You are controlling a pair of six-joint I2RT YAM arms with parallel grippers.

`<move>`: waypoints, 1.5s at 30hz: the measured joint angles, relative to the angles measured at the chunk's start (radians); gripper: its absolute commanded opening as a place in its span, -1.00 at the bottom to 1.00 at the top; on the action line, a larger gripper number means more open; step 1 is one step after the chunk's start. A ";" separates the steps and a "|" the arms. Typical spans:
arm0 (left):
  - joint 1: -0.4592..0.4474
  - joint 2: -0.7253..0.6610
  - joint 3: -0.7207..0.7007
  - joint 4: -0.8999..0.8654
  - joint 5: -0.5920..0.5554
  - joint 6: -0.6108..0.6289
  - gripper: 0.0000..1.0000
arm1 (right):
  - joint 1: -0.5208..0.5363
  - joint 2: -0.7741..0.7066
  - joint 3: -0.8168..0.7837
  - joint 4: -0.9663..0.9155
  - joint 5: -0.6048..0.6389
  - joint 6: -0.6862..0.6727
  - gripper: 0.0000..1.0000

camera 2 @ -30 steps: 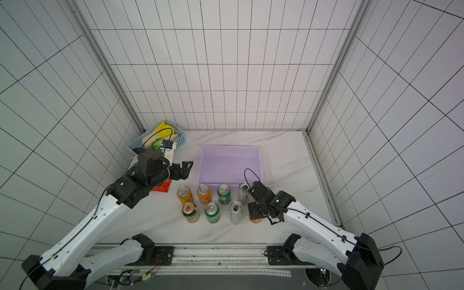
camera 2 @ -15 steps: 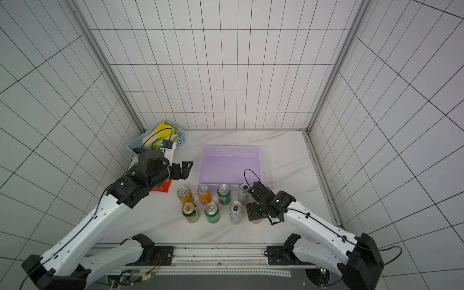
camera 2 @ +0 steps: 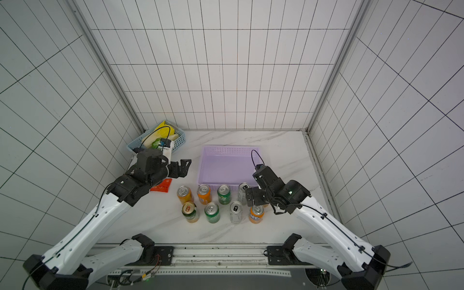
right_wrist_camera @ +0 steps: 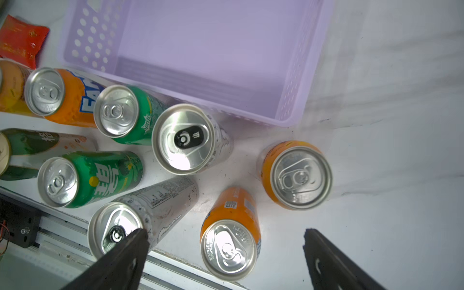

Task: Take out the drinks from the basket
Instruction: Place the drink at the center of the board, then reset both arms

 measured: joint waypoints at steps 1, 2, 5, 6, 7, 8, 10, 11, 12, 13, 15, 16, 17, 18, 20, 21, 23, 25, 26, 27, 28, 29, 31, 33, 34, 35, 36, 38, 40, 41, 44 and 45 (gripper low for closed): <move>0.009 0.000 0.000 0.001 0.002 -0.003 0.97 | -0.035 0.003 0.021 -0.003 0.004 -0.022 0.99; 0.017 0.000 0.000 0.003 0.003 -0.006 0.97 | -0.063 0.006 0.035 -0.002 0.007 -0.040 0.99; 0.054 0.000 0.000 0.007 0.010 -0.022 0.97 | -0.164 0.019 0.083 0.006 0.011 -0.104 0.99; 0.069 0.000 0.000 0.010 0.011 -0.030 0.97 | -0.196 0.023 0.095 0.013 0.010 -0.124 0.99; 0.087 -0.002 0.000 0.013 0.014 -0.039 0.97 | -0.232 0.029 0.105 0.024 0.009 -0.145 0.99; 0.106 -0.003 0.000 0.016 0.018 -0.047 0.97 | -0.262 0.033 0.112 0.035 0.007 -0.161 0.99; 0.146 -0.008 -0.003 0.032 0.024 -0.064 0.97 | -0.332 0.042 0.115 0.071 -0.001 -0.193 0.99; 0.169 -0.012 -0.006 0.042 0.027 -0.072 0.97 | -0.364 0.046 0.115 0.087 -0.007 -0.207 0.99; 0.187 -0.016 -0.009 0.050 0.029 -0.079 0.97 | -0.394 0.050 0.114 0.102 -0.012 -0.217 0.99; 0.207 -0.019 -0.012 0.059 0.031 -0.084 0.97 | -0.432 0.054 0.114 0.124 -0.023 -0.230 0.99; 0.239 -0.025 -0.021 0.072 0.037 -0.093 0.97 | -0.502 0.058 0.109 0.170 -0.036 -0.245 0.99; 0.256 -0.027 -0.027 0.079 0.042 -0.096 0.97 | -0.544 0.056 0.096 0.209 -0.039 -0.253 0.99; 0.272 -0.028 -0.033 0.086 0.047 -0.100 0.97 | -0.580 0.053 0.077 0.246 -0.042 -0.257 0.99; 0.285 -0.028 -0.039 0.093 0.051 -0.104 0.97 | -0.609 0.050 0.056 0.278 -0.042 -0.260 0.99; 0.308 -0.028 -0.051 0.105 0.061 -0.111 0.97 | -0.672 0.042 -0.010 0.360 -0.042 -0.264 0.99; 0.315 -0.028 -0.057 0.111 0.063 -0.114 0.97 | -0.698 0.040 -0.044 0.396 -0.040 -0.264 0.99; 0.330 -0.028 -0.073 0.128 0.067 -0.119 0.97 | -0.758 0.034 -0.132 0.488 -0.039 -0.270 0.99; 0.338 -0.028 -0.091 0.149 0.064 -0.122 0.97 | -0.797 0.029 -0.221 0.587 -0.039 -0.276 0.99; 0.343 -0.028 -0.103 0.166 0.059 -0.125 0.97 | -0.816 0.025 -0.277 0.646 -0.040 -0.282 0.99; 0.346 -0.028 -0.114 0.180 0.053 -0.126 0.97 | -0.827 0.023 -0.322 0.695 -0.040 -0.287 0.99; 0.351 -0.029 -0.132 0.201 0.045 -0.127 0.97 | -0.838 0.022 -0.374 0.753 -0.040 -0.294 0.99; 0.358 -0.029 -0.151 0.224 0.037 -0.127 0.97 | -0.848 0.023 -0.428 0.816 -0.039 -0.301 0.99; 0.377 -0.029 -0.194 0.271 0.018 -0.129 0.97 | -0.863 0.040 -0.505 0.923 -0.040 -0.308 0.99; 0.401 -0.031 -0.242 0.320 -0.002 -0.133 0.97 | -0.871 0.078 -0.554 1.025 -0.040 -0.312 0.99; 0.418 -0.031 -0.269 0.349 -0.010 -0.135 0.97 | -0.872 0.105 -0.571 1.082 -0.041 -0.312 0.99; 0.435 -0.031 -0.293 0.375 -0.014 -0.137 0.97 | -0.874 0.134 -0.585 1.140 -0.043 -0.313 0.99; 0.453 -0.031 -0.316 0.404 -0.017 -0.138 0.97 | -0.876 0.166 -0.597 1.195 -0.050 -0.312 0.99; 0.489 -0.032 -0.360 0.462 -0.023 -0.142 0.97 | -0.876 0.229 -0.613 1.301 -0.066 -0.313 0.99; 0.518 -0.032 -0.394 0.510 -0.027 -0.146 0.97 | -0.877 0.291 -0.617 1.392 -0.088 -0.313 0.99; 0.533 -0.032 -0.412 0.537 -0.027 -0.148 0.97 | -0.877 0.320 -0.617 1.437 -0.099 -0.313 0.99; 0.561 -0.031 -0.449 0.603 -0.027 -0.151 0.97 | -0.877 0.381 -0.616 1.530 -0.140 -0.325 0.99; 0.566 -0.029 -0.457 0.622 -0.027 -0.151 0.97 | -0.877 0.398 -0.616 1.557 -0.152 -0.329 0.99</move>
